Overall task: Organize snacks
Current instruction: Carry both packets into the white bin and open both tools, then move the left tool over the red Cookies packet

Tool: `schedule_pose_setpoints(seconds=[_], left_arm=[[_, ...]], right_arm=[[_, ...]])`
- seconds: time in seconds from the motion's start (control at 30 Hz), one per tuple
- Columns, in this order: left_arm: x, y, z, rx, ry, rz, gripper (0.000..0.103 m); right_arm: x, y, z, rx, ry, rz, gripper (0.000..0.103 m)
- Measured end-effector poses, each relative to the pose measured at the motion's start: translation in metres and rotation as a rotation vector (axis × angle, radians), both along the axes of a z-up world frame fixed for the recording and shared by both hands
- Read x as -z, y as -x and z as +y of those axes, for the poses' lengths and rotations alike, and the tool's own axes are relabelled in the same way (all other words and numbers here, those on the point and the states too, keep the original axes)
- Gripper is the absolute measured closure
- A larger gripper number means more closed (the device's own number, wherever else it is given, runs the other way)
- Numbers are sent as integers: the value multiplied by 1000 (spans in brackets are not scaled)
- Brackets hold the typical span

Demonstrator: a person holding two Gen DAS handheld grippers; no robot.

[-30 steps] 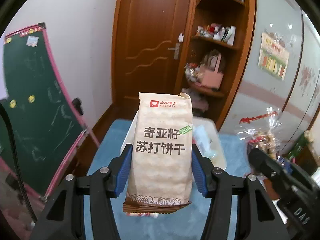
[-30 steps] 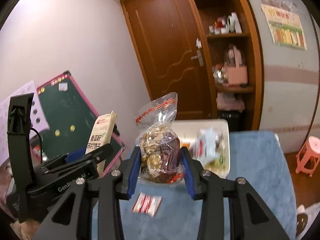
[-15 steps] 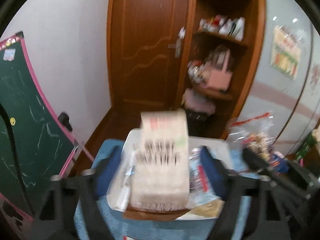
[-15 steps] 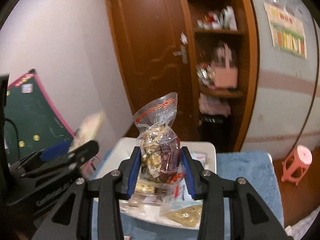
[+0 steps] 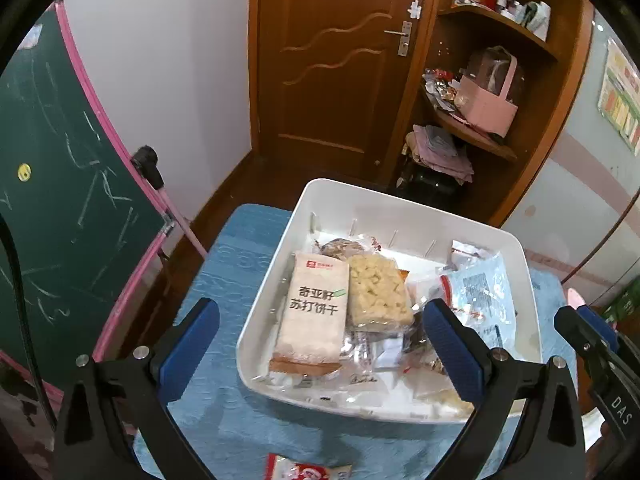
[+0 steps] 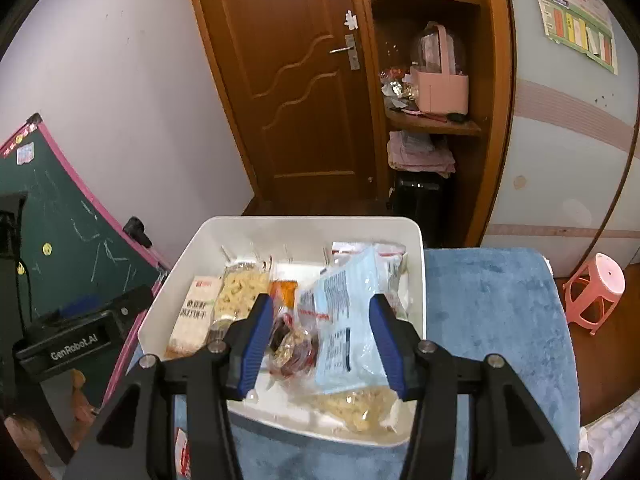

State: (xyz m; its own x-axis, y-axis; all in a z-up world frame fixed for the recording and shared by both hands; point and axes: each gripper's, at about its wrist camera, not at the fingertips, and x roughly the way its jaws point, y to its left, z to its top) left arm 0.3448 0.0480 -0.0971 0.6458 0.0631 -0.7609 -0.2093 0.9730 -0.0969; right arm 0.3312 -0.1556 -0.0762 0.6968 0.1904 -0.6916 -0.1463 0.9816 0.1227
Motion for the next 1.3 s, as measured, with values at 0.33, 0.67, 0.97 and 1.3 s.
schedule_pose_setpoints(seconds=[0.33,0.67,0.97,1.3], left_arm=[[-33,40,-14,74,-63,-33,2],[-66,99,-18,148,-65,-71,2],[-70,152,-24,216,-86,-107,1],[-26,181,-39,284,-63,-69,1]], right_arm=[[-19,33,1,-16,12,-20,52],[-45,82,0,-26,11,-58,49],[-36,125,-5,-26,8,-70,35],[1,162,-11,-6,21,-46,34]])
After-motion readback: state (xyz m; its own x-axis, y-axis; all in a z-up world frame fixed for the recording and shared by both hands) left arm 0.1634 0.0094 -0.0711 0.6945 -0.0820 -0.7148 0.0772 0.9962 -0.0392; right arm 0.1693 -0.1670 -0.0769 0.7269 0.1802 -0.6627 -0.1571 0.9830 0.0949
